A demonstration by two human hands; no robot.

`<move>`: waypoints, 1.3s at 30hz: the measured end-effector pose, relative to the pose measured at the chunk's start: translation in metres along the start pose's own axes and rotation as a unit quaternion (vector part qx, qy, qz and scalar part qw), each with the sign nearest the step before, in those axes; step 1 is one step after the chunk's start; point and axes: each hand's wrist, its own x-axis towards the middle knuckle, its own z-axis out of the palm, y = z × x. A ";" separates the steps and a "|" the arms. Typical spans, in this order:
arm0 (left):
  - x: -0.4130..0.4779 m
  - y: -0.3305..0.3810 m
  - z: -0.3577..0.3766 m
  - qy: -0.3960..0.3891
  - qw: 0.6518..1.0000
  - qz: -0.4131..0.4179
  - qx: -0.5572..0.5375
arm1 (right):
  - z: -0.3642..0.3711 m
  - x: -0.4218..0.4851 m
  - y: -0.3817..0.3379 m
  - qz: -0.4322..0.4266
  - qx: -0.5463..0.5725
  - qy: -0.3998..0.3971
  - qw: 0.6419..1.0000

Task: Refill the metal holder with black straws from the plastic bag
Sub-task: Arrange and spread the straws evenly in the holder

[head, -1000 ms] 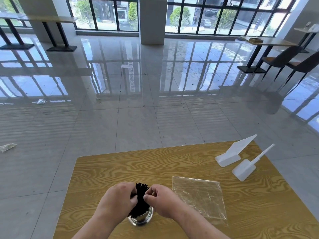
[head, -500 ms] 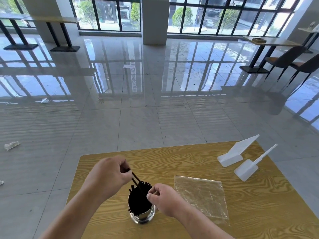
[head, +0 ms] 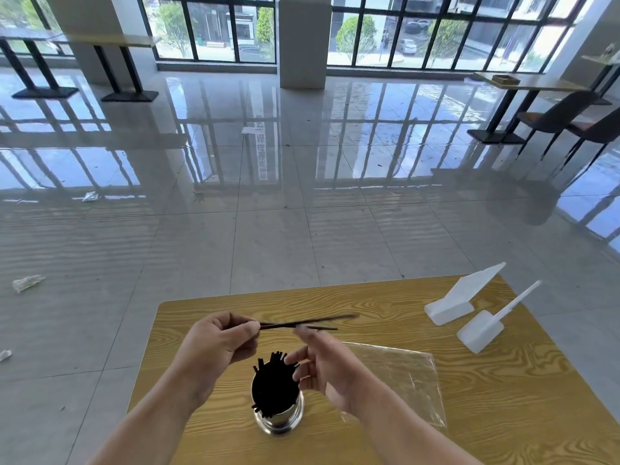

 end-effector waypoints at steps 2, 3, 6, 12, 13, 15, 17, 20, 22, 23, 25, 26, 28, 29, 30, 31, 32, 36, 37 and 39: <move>0.000 -0.006 0.000 -0.007 0.999 -0.036 -0.017 | -0.002 -0.002 -0.007 -0.004 0.084 -0.001 0.996; 0.001 -0.010 -0.001 -0.007 0.999 -0.048 -0.019 | -0.003 -0.003 -0.011 -0.012 0.109 -0.004 0.994; 0.002 -0.021 0.000 -0.019 0.997 -0.070 -0.025 | -0.007 -0.004 -0.017 -0.028 0.138 0.003 0.990; 0.007 -0.045 -0.005 -0.060 0.987 -0.112 0.097 | -0.010 0.002 -0.015 -0.062 -0.018 0.125 0.990; 0.007 -0.049 -0.007 -0.058 0.982 -0.114 0.138 | -0.010 0.002 -0.013 -0.077 -0.048 0.132 0.987; 0.009 -0.057 -0.011 -0.038 0.972 -0.105 0.209 | -0.010 0.002 -0.008 -0.112 -0.111 0.136 0.978; 0.009 -0.063 -0.016 -0.039 0.952 -0.089 0.292 | -0.009 0.000 -0.003 -0.146 -0.209 0.139 0.957; 0.007 -0.072 -0.021 -0.073 0.912 -0.081 0.395 | -0.004 -0.003 0.007 -0.193 -0.350 0.131 0.907; 0.007 -0.079 -0.021 -0.091 0.904 -0.082 0.410 | 0.003 -0.005 0.010 -0.226 -0.402 0.118 0.879; 0.007 -0.082 -0.020 -0.098 0.900 -0.083 0.417 | 0.006 -0.005 0.011 -0.244 -0.423 0.115 0.865; 0.006 -0.087 -0.018 -0.098 0.892 -0.079 0.435 | 0.011 -0.003 0.012 -0.270 -0.458 0.115 0.839; 0.006 -0.089 -0.017 -0.094 0.887 -0.075 0.447 | 0.014 -0.001 0.013 -0.268 -0.471 0.118 0.832; 0.003 -0.091 -0.012 -0.083 0.872 -0.062 0.479 | 0.016 0.001 0.015 -0.223 -0.497 0.116 0.831; 0.002 -0.092 -0.009 -0.076 0.865 -0.054 0.494 | 0.016 0.002 0.017 -0.196 -0.511 0.113 0.830; 0.000 -0.092 -0.005 -0.070 0.860 -0.046 0.503 | 0.014 0.003 0.019 -0.176 -0.523 0.111 0.826; -0.002 -0.092 -0.002 -0.064 0.858 -0.038 0.508 | 0.012 0.003 0.022 -0.162 -0.531 0.110 0.825; -0.004 -0.093 0.001 -0.058 0.857 -0.030 0.511 | 0.010 0.003 0.024 -0.152 -0.532 0.111 0.826; -0.008 -0.093 0.006 -0.040 0.860 -0.015 0.508 | -0.002 0.004 0.030 -0.110 -0.538 0.107 0.829; -0.008 -0.093 0.007 -0.041 0.860 -0.016 0.509 | -0.004 0.005 0.031 -0.102 -0.539 0.100 0.830; -0.007 -0.094 0.008 -0.045 0.860 -0.020 0.508 | -0.007 0.005 0.033 -0.095 -0.535 0.086 0.835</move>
